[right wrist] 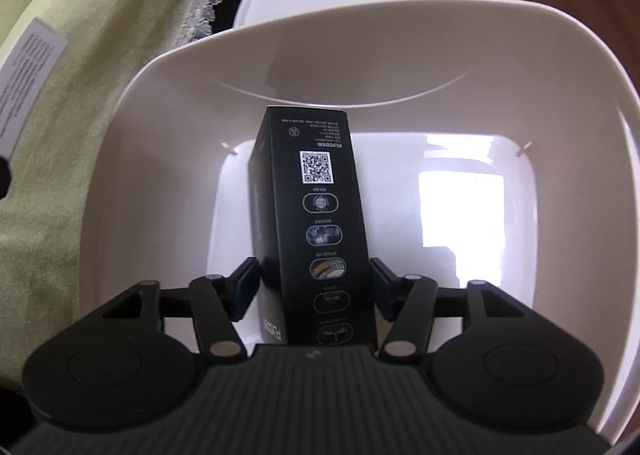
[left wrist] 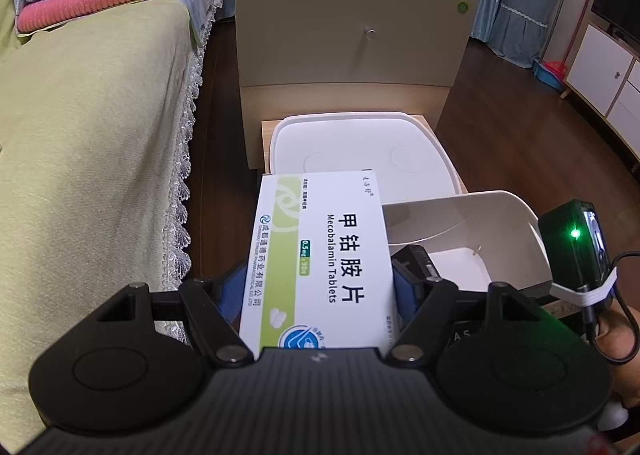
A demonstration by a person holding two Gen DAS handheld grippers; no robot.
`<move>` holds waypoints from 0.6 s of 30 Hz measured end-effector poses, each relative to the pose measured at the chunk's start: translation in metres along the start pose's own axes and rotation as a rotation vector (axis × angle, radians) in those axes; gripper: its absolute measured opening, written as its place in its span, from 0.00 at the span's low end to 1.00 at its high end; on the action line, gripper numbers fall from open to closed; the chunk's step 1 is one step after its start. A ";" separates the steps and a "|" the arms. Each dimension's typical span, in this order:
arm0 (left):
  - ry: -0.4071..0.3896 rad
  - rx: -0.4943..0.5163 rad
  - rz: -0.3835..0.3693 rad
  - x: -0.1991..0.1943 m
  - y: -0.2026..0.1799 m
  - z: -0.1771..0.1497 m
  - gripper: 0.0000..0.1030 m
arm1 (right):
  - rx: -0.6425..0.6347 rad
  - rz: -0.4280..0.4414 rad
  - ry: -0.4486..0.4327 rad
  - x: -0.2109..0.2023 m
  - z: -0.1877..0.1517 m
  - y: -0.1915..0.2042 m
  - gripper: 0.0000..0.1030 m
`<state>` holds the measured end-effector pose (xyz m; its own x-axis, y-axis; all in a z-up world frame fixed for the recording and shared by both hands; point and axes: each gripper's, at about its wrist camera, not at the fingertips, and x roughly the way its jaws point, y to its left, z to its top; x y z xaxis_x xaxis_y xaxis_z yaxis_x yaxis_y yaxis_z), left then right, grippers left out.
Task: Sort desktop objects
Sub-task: 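Lower the black box into the basin and open the right tool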
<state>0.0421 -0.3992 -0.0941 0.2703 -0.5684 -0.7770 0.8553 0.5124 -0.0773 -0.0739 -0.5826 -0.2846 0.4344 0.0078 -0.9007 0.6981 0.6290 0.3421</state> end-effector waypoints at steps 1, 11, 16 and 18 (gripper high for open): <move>0.000 0.000 0.000 0.000 0.000 0.000 0.69 | 0.007 -0.006 -0.001 0.001 0.000 -0.002 0.61; 0.000 -0.001 0.002 -0.001 0.000 0.000 0.69 | 0.021 -0.019 0.001 0.008 0.002 -0.005 0.63; -0.001 -0.001 0.003 -0.001 0.000 -0.001 0.69 | 0.025 -0.024 -0.004 0.011 0.004 -0.004 0.63; -0.001 -0.001 0.003 -0.002 0.000 -0.001 0.69 | 0.039 -0.026 -0.004 0.015 0.001 0.001 0.63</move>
<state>0.0410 -0.3980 -0.0933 0.2732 -0.5675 -0.7767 0.8540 0.5147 -0.0756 -0.0659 -0.5830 -0.2979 0.4183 -0.0116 -0.9082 0.7310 0.5978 0.3290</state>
